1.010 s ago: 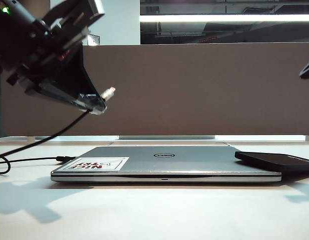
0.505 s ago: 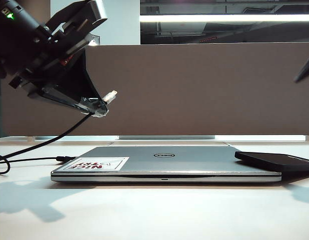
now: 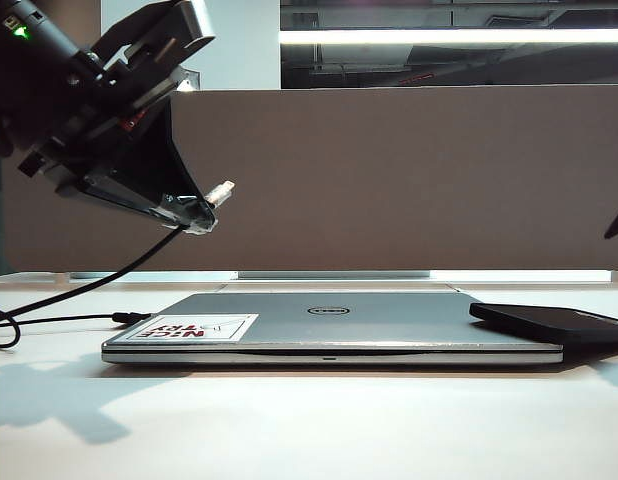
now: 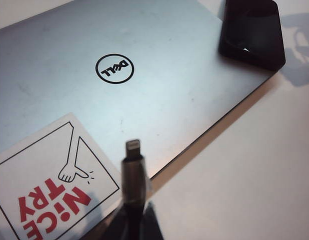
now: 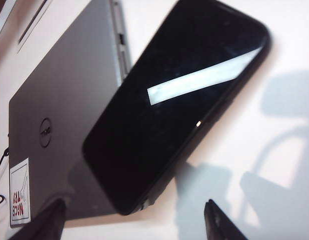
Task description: Pick up the charging cable and the phone, plug the charging cable into the charging port on the phone, and finally place them back on the table.
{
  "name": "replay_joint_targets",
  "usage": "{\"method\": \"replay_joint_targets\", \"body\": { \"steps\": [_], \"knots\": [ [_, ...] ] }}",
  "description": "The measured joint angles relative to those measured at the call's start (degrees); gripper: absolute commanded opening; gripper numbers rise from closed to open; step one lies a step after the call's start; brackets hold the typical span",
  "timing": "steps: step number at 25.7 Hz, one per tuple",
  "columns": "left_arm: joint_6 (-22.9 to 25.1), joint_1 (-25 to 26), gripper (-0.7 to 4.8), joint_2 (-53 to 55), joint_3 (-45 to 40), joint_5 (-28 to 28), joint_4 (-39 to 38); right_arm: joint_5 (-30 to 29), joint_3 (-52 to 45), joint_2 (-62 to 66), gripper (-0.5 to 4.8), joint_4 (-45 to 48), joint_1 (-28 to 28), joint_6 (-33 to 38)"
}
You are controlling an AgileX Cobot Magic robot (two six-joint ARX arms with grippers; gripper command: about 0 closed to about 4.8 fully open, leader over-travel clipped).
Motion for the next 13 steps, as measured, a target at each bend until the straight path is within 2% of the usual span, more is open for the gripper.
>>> {"method": "replay_joint_targets", "body": {
  "steps": [5, 13],
  "knots": [
    [0.00, 0.00, -0.06, 0.00, 0.00, 0.02, -0.02, -6.93, 0.22, 7.89, 3.78, 5.90, -1.55, 1.36],
    [0.00, -0.02, -0.06, 0.00, 0.00, 0.00, 0.00, -6.82, 0.26, 14.36, 3.77, 11.39, -1.57, 1.57]
  ]
}}
